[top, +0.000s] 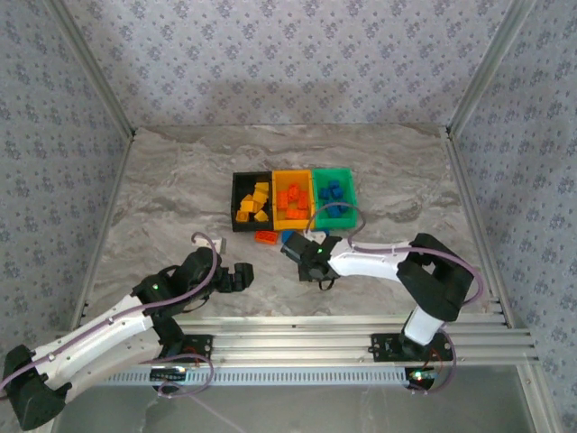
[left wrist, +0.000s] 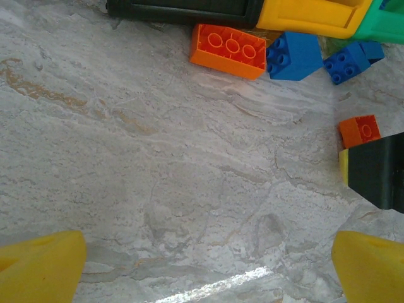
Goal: Sort the legos into containers by color
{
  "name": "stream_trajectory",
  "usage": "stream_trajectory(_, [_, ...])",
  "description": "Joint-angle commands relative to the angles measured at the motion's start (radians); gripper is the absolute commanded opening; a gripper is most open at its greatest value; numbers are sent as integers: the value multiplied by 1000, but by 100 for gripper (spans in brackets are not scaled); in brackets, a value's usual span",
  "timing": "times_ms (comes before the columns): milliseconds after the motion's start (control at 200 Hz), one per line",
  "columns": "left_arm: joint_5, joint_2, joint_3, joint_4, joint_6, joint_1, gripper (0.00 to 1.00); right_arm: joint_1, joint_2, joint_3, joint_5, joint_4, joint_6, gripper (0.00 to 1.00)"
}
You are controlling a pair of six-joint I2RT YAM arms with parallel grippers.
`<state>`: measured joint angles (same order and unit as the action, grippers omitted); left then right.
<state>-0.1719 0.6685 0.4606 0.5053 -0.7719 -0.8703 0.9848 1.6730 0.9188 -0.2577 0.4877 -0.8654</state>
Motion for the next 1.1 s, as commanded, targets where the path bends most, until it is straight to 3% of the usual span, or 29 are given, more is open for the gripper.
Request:
stream_trajectory(0, [-2, -5, 4, 7, 2, 10, 100, -13, 27, 21, 20, -4, 5, 40])
stream_trajectory(150, [2, -6, 9, 7, 11, 14, 100, -20, -31, 73, 12, 1, 70, 29])
stream_trajectory(330, [-1, -12, 10, 15, 12, 18, 100, -70, -91, 233, 13, 18, 182, 29])
stream_trajectory(680, [4, -21, 7, 34, 0, 24, 100, -266, 217, 671, 33, 82, 228, 35])
stream_trajectory(845, [3, -22, 12, 42, -1, 25, 100, -302, 338, 829, 40, 151, 227, 43])
stream_trajectory(924, [3, -24, 13, 47, 1, 24, 100, -307, 349, 856, 52, 159, 227, 65])
stream_trajectory(969, [3, -26, 12, 47, 1, 25, 100, -308, 337, 855, 43, 151, 224, 71])
stream_trajectory(1099, [3, -30, 13, 50, -2, 26, 100, -280, 253, 789, 11, 127, 228, 74])
